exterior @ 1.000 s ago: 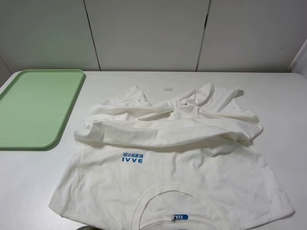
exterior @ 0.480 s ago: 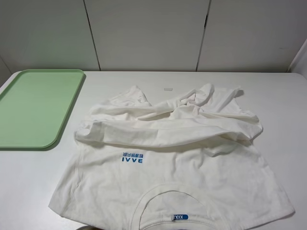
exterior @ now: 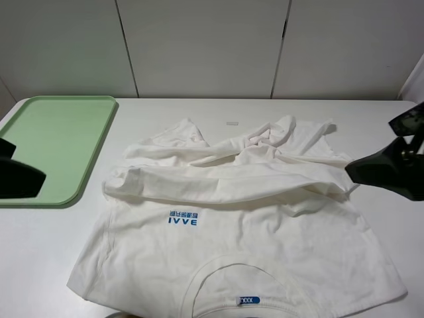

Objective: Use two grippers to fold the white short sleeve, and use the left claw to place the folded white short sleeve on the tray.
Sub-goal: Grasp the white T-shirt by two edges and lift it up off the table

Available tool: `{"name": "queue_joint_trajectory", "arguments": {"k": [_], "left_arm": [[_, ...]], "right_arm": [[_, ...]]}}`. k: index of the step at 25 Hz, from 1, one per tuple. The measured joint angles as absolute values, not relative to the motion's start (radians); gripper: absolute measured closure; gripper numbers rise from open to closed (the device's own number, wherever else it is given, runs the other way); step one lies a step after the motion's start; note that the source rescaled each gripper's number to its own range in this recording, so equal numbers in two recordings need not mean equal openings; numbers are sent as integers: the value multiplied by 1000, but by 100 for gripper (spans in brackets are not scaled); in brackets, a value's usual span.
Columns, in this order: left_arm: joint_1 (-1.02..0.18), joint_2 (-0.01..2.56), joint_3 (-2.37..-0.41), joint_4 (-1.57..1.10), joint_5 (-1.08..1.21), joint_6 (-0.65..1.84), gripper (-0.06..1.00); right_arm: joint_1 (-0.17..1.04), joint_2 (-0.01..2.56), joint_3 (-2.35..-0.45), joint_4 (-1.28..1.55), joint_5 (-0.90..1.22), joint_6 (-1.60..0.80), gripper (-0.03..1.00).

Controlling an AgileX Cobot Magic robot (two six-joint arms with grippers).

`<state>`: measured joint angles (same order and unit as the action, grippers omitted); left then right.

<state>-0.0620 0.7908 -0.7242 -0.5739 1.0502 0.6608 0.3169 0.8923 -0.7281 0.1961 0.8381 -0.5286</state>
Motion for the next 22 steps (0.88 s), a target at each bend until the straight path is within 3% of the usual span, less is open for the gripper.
{"name": "queue_joint_trajectory", "arguments": {"k": [15,22], "left_arm": [[-69,1101,-750,-598,930,769,-4],[-166,1143,-752,-567,838,805,-3]], "right_arm": [[317,1336,-730,-54,670,-606,-3],[317,1470,-730,-131,540,-604,-3]]}}
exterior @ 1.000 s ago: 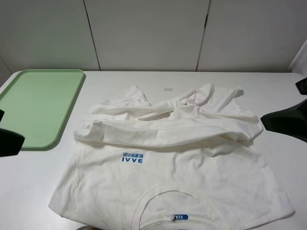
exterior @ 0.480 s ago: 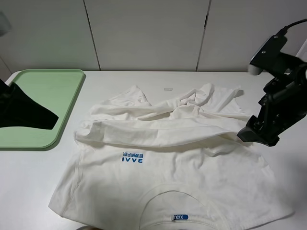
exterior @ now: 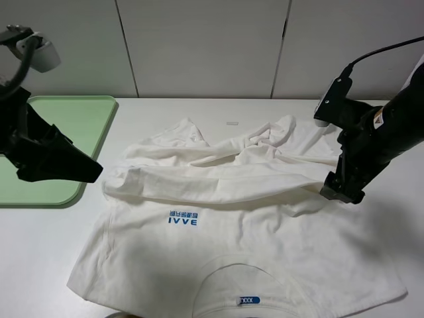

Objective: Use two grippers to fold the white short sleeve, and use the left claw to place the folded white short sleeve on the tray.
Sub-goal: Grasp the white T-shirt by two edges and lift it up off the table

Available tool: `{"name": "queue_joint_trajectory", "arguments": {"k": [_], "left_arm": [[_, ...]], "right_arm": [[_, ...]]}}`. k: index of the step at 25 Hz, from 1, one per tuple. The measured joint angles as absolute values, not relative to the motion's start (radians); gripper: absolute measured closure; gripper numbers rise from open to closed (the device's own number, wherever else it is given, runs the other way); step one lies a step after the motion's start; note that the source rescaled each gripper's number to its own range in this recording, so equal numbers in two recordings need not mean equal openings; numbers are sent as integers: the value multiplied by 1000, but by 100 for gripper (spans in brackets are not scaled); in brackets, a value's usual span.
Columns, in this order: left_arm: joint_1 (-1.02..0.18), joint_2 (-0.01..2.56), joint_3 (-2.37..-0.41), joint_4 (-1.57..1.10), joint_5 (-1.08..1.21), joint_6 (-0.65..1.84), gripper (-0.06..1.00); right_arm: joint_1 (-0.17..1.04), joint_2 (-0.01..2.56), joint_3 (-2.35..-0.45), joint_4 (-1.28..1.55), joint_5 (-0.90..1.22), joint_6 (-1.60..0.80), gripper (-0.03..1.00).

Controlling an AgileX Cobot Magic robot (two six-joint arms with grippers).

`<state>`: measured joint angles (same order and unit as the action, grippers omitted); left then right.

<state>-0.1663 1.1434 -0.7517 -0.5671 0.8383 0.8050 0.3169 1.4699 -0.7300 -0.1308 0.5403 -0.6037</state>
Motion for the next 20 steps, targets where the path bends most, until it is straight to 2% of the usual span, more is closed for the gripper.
{"name": "queue_joint_trajectory", "arguments": {"k": [20], "left_arm": [[-182,1145,-754,-549,750,807,-2]], "right_arm": [[317,1610,-730,-140,397,-602,-3]]}}
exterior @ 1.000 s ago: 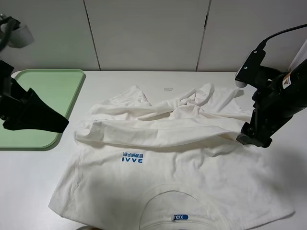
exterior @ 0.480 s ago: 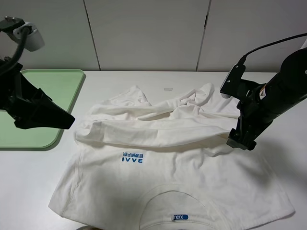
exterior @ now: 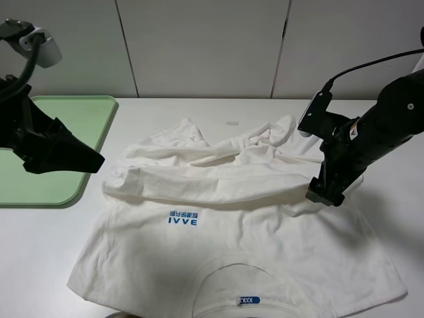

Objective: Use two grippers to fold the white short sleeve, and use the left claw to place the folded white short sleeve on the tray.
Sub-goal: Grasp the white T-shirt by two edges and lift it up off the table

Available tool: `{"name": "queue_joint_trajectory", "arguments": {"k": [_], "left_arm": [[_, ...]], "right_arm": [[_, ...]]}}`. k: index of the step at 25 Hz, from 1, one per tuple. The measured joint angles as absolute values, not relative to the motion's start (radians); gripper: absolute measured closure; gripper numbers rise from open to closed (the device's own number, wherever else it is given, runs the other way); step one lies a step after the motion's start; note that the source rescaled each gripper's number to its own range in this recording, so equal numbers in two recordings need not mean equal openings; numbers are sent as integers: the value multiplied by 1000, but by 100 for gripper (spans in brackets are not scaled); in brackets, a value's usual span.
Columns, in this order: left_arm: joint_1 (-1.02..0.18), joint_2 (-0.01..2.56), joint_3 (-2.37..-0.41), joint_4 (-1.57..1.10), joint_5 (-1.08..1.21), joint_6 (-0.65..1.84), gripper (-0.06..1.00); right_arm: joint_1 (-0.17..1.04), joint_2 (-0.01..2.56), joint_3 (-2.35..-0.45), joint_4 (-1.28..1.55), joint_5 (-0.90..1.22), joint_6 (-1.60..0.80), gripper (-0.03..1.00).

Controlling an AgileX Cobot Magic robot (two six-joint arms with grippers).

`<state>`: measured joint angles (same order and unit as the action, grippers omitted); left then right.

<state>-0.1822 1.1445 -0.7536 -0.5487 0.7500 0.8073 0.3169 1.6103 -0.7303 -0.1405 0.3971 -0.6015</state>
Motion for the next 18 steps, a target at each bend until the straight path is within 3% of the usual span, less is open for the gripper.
{"name": "queue_joint_trajectory", "arguments": {"k": [6,8,12,13,18], "left_arm": [[-182,1145,-754,-549,750,807,-2],[-182,1145,-754,-549,750,807,-2],[-182,1145,-754,-551,750,807,-2],[-182,1145,-754,-551,750,807,-2],[-182,1176,-754,-551,737,812,-2]], "right_arm": [[317,1644,-730,-140,385,-602,-3],[317,1649,-730,-141,386,-602,14],[317,1650,-730,-141,386,-602,83],[317,1650,-730,-141,385,-602,93],[317,1655,-730,-146,395,-601,97]]}}
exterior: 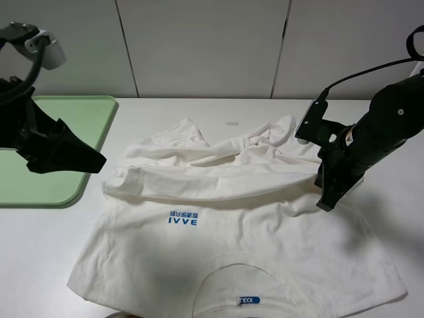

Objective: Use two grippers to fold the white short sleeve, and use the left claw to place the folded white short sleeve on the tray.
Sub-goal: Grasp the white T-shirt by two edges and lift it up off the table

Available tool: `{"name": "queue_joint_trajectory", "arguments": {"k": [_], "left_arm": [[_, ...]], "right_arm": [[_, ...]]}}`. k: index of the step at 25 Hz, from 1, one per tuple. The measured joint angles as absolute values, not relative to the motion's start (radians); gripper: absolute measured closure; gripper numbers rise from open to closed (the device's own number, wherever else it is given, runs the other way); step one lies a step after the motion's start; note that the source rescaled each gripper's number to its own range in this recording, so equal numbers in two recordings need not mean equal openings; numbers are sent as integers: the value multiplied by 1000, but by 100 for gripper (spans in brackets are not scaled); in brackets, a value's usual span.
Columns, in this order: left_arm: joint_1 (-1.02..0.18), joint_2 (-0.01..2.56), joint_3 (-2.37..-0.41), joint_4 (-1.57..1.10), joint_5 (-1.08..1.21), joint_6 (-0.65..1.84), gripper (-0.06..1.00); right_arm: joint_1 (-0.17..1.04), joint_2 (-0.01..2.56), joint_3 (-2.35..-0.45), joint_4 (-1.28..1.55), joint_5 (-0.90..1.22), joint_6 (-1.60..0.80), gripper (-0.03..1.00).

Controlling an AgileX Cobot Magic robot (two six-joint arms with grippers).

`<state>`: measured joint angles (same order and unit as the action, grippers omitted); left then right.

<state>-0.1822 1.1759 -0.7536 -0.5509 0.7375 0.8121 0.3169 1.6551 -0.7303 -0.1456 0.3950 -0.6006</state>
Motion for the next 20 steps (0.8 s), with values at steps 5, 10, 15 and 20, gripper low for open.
{"name": "queue_joint_trajectory", "arguments": {"k": [5,10,15,20], "left_arm": [[-182,1261,-754,-551,704,857,-2],[-192,1329,-754,-533,644,905,-2],[-300,1406,-754,-352,535,959,-1],[-417,1503,-754,-144,325,945,2]], "right_arm": [[317,1657,-730,-146,405,-601,97],[317,1657,-730,-136,429,-601,97],[317,1657,-730,-130,429,-601,97],[317,1657,-730,-129,430,-601,97]]}}
